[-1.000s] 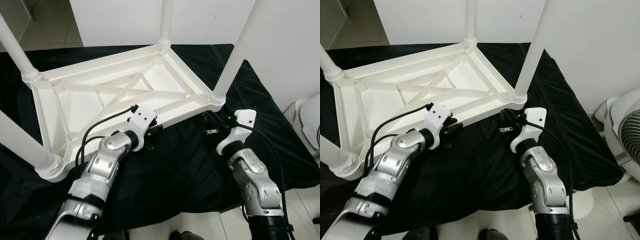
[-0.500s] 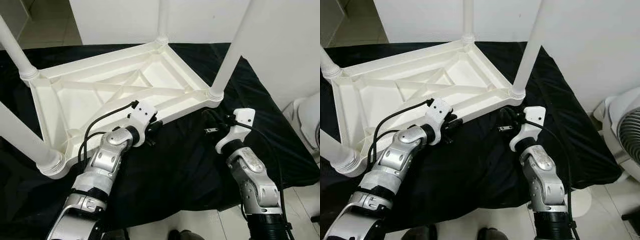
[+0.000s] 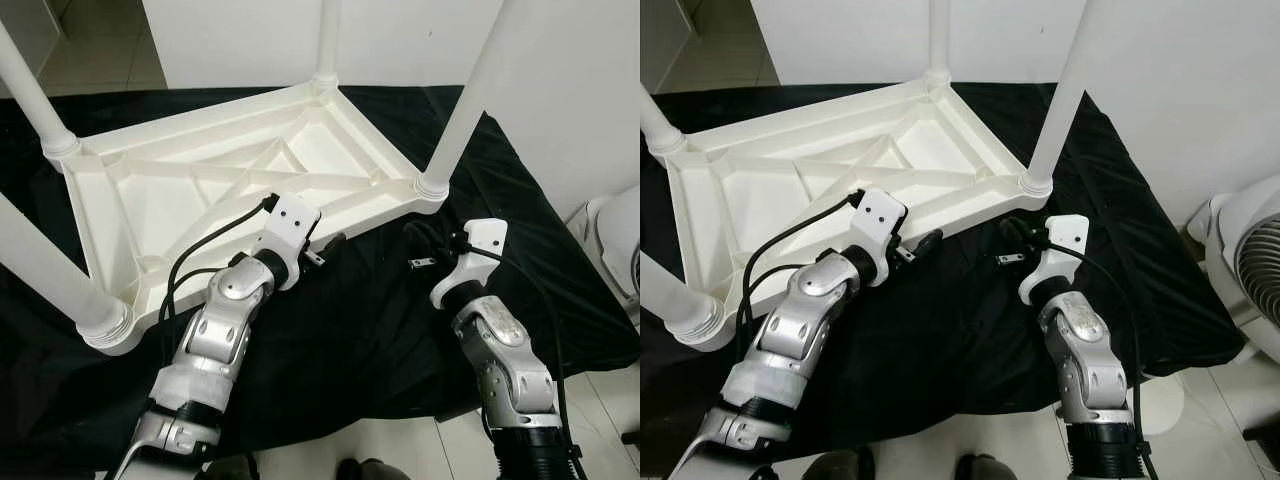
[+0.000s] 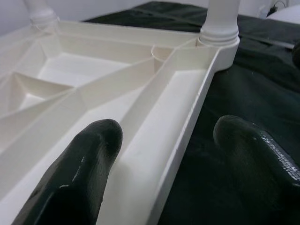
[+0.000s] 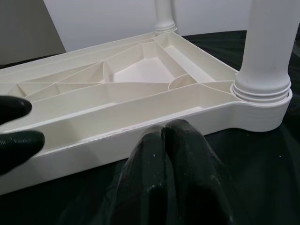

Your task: Building children table

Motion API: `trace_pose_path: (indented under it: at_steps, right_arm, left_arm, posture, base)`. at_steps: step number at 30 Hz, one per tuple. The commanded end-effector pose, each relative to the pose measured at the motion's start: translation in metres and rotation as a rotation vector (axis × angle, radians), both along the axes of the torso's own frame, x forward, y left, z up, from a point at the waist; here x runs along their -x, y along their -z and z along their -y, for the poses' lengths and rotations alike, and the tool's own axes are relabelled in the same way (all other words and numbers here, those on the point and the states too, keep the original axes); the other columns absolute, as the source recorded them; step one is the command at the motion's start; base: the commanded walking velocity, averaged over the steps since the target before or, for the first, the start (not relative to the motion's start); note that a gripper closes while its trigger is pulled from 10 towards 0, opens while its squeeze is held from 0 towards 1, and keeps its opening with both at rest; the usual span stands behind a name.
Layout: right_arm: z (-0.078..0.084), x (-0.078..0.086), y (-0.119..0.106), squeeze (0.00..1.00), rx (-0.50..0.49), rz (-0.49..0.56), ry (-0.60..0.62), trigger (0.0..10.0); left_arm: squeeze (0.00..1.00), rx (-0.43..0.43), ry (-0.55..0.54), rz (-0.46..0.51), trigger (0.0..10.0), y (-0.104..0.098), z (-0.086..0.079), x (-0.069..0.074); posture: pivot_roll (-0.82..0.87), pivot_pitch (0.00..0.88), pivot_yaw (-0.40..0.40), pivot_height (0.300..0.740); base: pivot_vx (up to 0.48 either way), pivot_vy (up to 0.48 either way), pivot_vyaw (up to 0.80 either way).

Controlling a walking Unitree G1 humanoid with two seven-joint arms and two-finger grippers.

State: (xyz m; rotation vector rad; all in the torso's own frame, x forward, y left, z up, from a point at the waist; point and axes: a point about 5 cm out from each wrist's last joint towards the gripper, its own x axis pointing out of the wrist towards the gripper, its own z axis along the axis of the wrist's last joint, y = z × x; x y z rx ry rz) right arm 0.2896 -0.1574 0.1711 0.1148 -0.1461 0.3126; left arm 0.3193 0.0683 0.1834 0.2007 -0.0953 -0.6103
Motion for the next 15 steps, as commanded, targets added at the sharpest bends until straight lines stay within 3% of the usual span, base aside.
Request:
trace_pose_path:
  at_steps: [1,4,10,11,12,15]
  right_arm:
    - [-0.003,0.0,0.001,0.0,0.002,0.007,-0.004,10.0]
    - [-0.003,-0.001,0.0,0.0,0.019,0.025,0.014,10.0]
    - [-0.001,-0.003,0.0,0.0,0.042,0.028,0.053,10.0]
    - [-0.003,-0.002,0.0,1.0,0.033,0.033,0.057,10.0]
    - [-0.003,-0.002,0.0,1.0,0.033,0.033,0.057,10.0]
    - [-0.007,0.0,0.0,1.0,0.017,0.04,0.073,10.0]
  left_arm:
    - [0.0,0.006,-0.004,0.024,10.0,-0.002,-0.001,0.007]
    - [0.0,0.043,-0.069,0.091,10.0,-0.011,-0.008,0.018]
    - [0.0,0.088,-0.114,0.121,10.0,-0.015,-0.013,0.027]
    - [0.0,0.117,-0.135,0.138,10.0,-0.018,-0.017,0.034]
    - [0.0,0.117,-0.135,0.138,10.0,-0.018,-0.017,0.034]
    - [0.0,0.158,-0.218,0.193,10.0,-0.02,-0.031,0.052]
  posture:
    - [0.14,0.102,-0.034,0.74]
    - [0.14,0.097,-0.036,0.74]
    - [0.15,0.091,-0.042,0.74]
    - [0.15,0.087,-0.047,0.74]
    - [0.15,0.087,-0.047,0.74]
    - [0.16,0.081,-0.052,0.74]
  base:
    - [0.0,0.0,0.0]
    - [0.0,0.0,0.0]
    - [0.0,0.0,0.0]
    - [0.0,0.0,0.0]
    - [0.0,0.0,0.0]
    - [0.0,0.0,0.0]
